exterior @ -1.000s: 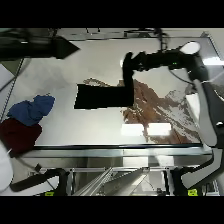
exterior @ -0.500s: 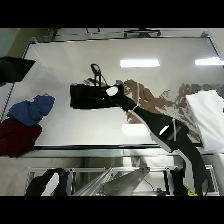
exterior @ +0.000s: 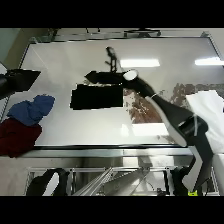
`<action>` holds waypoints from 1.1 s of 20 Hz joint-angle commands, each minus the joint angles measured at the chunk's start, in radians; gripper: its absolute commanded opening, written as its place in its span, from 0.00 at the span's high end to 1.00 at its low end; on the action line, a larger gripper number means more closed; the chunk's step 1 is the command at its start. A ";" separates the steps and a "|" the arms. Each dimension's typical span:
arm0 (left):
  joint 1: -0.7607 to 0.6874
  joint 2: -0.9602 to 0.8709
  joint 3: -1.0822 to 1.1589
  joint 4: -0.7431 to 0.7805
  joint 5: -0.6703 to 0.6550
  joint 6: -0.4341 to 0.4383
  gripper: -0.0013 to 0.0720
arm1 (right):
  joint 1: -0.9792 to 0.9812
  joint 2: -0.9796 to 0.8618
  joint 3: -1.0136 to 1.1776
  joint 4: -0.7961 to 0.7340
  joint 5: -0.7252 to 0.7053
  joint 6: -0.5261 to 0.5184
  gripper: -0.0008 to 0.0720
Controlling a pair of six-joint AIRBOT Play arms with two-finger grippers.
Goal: Fold the shirts.
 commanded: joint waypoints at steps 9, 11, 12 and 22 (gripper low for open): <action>0.001 -0.034 -0.006 0.000 -0.021 0.002 0.94 | -0.287 -0.120 -0.052 -0.391 0.443 0.425 0.04; 0.001 -0.068 -0.006 0.000 -0.034 0.002 0.94 | -0.259 -0.171 -0.052 -0.306 0.396 0.388 0.04; 0.000 -0.085 -0.006 0.000 -0.036 0.002 0.94 | -0.244 -0.193 -0.052 -0.269 0.369 0.369 0.04; -0.110 -0.146 -0.006 0.000 -0.042 0.002 0.94 | -0.190 -0.137 -0.043 0.075 0.306 0.181 0.96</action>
